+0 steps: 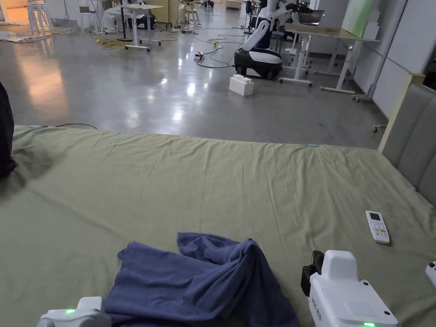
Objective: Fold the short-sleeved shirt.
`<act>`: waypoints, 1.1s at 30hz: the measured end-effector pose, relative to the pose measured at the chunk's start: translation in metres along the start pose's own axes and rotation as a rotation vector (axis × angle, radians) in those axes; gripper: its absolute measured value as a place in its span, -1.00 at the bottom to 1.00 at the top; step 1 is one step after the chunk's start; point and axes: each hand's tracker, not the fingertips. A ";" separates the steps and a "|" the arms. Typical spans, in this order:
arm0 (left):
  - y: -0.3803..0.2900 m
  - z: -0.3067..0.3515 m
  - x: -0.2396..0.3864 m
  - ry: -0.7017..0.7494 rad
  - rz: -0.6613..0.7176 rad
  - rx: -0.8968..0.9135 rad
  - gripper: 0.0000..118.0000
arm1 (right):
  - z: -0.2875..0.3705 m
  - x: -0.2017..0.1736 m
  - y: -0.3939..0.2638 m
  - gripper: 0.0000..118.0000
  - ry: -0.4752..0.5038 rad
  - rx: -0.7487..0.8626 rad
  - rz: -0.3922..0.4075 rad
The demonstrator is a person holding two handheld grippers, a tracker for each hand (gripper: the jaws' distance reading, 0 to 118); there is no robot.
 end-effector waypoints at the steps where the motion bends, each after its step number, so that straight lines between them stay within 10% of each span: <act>1: -0.002 0.001 0.003 0.010 -0.017 0.007 -0.26 | 0.000 0.001 -0.001 -0.99 -0.001 -0.003 -0.001; 6: -0.004 0.003 0.012 0.003 -0.093 0.038 -0.83 | -0.004 0.006 -0.006 -0.99 0.003 -0.027 -0.002; 14: 0.004 0.043 -0.017 -0.090 -0.037 0.125 -0.90 | -0.018 0.016 -0.034 -0.91 0.132 -0.279 0.041; 17: 0.006 0.055 -0.028 -0.126 0.000 0.167 -0.90 | -0.027 0.011 -0.058 0.10 0.174 -0.390 0.097; 19: 0.006 0.057 -0.031 -0.121 -0.001 0.172 -0.90 | -0.039 0.003 -0.072 0.29 0.177 -0.469 0.146; 24: 0.007 0.053 -0.037 -0.123 0.010 0.190 -0.90 | -0.078 -0.015 -0.104 0.28 0.188 -0.595 0.178; 30: 0.004 0.044 -0.038 -0.128 0.028 0.196 -0.90 | -0.081 -0.021 -0.115 -0.87 0.214 -0.554 0.132; 33: 0.005 0.046 -0.038 -0.134 0.037 0.216 -0.91 | -0.078 -0.017 -0.113 -0.87 0.216 -0.547 0.131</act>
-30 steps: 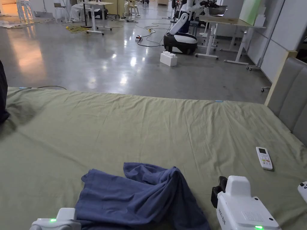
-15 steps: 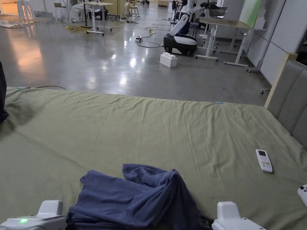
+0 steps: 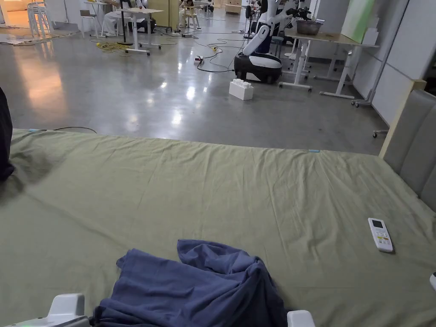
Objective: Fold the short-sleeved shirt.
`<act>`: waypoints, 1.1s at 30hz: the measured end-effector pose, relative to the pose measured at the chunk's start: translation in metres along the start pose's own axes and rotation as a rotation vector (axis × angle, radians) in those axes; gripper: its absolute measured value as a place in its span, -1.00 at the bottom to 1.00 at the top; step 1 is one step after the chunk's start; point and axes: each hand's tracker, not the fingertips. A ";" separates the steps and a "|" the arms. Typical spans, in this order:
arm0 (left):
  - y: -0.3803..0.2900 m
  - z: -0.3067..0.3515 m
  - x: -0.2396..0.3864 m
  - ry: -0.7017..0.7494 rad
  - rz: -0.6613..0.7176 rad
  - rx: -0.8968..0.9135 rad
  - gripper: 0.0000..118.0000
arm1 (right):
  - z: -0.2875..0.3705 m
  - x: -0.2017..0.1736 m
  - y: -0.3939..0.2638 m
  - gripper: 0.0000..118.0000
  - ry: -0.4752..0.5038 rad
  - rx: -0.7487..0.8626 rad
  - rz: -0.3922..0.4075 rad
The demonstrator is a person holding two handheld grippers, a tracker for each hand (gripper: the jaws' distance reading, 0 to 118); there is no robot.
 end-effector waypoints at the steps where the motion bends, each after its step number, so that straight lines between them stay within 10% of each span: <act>1: 0.002 0.002 0.001 -0.004 0.000 0.010 -0.91 | 0.003 0.002 0.000 -0.88 0.000 0.009 -0.010; 33: 0.240 0.190 -0.007 -0.061 0.010 0.582 -0.92 | 0.240 0.073 0.227 -0.90 -0.138 0.719 -0.072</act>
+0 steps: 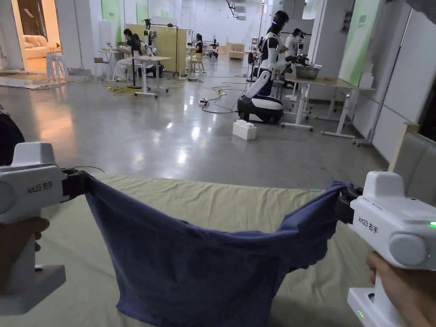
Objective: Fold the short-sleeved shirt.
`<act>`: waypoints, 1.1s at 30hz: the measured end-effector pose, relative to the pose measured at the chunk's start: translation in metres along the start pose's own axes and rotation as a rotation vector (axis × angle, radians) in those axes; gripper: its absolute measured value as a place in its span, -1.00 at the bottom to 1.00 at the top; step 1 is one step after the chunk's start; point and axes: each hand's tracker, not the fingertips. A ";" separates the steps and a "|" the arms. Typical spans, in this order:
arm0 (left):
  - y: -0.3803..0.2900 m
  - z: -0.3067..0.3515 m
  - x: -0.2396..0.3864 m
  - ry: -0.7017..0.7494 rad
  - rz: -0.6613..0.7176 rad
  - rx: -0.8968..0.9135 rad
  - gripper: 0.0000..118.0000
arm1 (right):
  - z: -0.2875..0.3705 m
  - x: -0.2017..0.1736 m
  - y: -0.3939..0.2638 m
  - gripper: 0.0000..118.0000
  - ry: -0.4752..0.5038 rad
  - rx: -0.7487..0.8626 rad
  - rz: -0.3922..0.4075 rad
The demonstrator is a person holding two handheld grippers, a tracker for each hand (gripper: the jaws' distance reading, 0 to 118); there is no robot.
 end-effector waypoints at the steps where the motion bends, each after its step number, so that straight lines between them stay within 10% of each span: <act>1: 0.008 -0.001 -0.001 -0.001 0.004 0.005 -0.92 | -0.001 0.000 0.009 -0.90 -0.003 0.022 0.009; 33: 0.153 -0.127 -0.001 0.090 -0.060 0.075 -0.92 | -0.132 -0.002 0.166 -0.90 -0.111 0.113 0.054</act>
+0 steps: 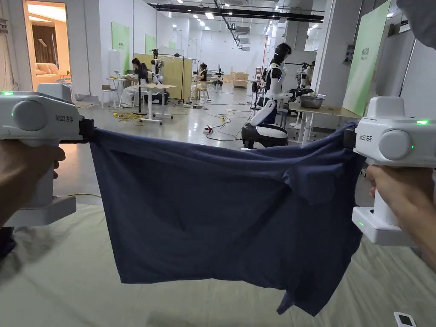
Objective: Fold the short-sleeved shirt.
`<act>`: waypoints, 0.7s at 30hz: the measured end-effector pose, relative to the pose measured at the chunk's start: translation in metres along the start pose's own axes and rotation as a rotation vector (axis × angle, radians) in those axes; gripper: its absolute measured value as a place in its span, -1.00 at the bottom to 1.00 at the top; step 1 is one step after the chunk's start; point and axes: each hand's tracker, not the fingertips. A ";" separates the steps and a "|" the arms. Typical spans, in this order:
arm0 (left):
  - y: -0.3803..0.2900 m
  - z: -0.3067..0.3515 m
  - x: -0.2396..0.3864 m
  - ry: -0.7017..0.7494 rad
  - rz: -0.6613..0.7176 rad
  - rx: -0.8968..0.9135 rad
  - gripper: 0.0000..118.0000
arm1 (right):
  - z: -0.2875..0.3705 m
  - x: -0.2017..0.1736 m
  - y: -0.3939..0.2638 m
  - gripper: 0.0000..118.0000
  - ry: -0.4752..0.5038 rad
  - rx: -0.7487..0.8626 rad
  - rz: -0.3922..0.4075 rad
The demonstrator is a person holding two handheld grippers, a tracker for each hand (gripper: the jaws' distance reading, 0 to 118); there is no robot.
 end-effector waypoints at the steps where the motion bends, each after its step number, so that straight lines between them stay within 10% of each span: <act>1: -0.003 -0.003 0.001 0.000 0.000 0.002 -0.92 | -0.005 0.000 -0.006 -0.90 -0.001 -0.007 0.000; 21: -0.229 0.094 -0.009 0.003 -0.058 -0.148 -0.92 | 0.116 0.000 -0.212 -0.90 0.011 -0.205 0.021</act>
